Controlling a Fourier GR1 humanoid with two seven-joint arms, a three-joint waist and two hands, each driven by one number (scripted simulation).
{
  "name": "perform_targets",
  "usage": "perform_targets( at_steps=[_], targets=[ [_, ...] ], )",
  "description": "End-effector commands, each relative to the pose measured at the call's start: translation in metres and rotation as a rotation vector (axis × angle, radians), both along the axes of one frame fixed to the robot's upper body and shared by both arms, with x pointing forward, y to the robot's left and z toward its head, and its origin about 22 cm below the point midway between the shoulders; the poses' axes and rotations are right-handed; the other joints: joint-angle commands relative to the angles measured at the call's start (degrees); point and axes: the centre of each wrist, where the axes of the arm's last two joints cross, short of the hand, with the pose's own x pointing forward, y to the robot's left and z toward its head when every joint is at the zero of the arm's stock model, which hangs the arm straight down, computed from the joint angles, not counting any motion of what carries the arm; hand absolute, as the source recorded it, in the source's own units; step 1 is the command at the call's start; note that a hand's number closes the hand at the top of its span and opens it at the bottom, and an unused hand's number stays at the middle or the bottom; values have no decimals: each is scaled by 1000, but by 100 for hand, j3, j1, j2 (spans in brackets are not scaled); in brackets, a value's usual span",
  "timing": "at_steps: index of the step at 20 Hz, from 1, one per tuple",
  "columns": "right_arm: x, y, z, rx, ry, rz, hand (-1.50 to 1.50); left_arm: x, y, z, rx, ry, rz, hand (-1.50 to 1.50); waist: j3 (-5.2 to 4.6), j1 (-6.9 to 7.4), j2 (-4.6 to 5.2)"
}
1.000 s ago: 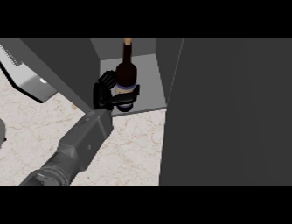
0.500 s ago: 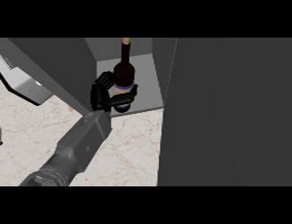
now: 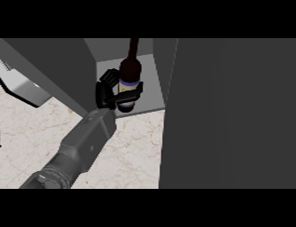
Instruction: Pick up the wine, place it into the cabinet and close the cabinet
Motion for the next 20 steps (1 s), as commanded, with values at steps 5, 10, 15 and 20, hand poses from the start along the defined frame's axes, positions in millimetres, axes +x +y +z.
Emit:
perform_targets(
  at_steps=[5,10,15,20],
  targets=[
    [1,-3,-2,-4,-8,9,-150,16,-15,26,2,-20,18,150,-4,17,39],
    [2,-9,-3,-10,-5,-16,-150,29,-25,48,37,-19,21,150,4,118,14],
    [-2,-14,-7,11,-12,-27,-150,33,-28,56,18,-2,23,150,8,134,58],
    [-3,-12,-4,9,-14,-32,-150,45,-39,82,3,34,30,150,5,215,40]
  ],
)
